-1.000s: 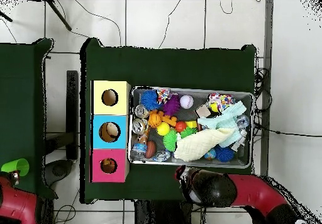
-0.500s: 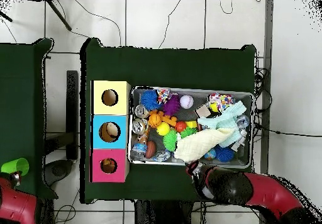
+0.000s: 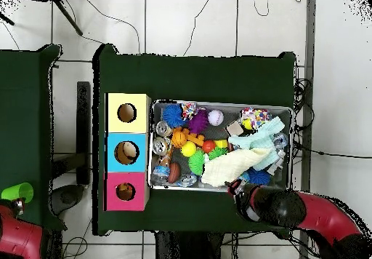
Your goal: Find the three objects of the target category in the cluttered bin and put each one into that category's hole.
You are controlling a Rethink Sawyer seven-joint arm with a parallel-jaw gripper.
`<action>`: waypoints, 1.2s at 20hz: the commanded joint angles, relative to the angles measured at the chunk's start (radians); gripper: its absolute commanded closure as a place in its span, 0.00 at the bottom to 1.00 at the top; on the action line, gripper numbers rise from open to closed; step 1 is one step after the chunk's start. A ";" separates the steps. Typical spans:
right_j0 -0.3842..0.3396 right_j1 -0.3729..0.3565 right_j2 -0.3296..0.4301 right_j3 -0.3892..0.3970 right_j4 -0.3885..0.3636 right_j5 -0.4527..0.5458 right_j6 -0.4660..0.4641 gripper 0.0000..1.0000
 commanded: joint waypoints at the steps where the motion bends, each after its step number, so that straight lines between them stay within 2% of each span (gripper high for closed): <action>1: 0.031 0.074 0.046 -0.158 -0.100 0.108 -0.261 0.00; 6: 0.056 0.108 0.029 -0.170 -0.132 0.057 -0.209 0.00; 12: 0.089 0.074 0.014 -0.172 -0.158 0.064 -0.185 0.00; 19: 0.131 0.077 -0.031 -0.168 -0.230 -0.006 -0.123 0.00; 22: 0.104 0.077 -0.025 -0.161 -0.226 -0.005 -0.137 0.00; 24: 0.072 0.089 -0.004 -0.168 -0.212 0.020 -0.180 0.00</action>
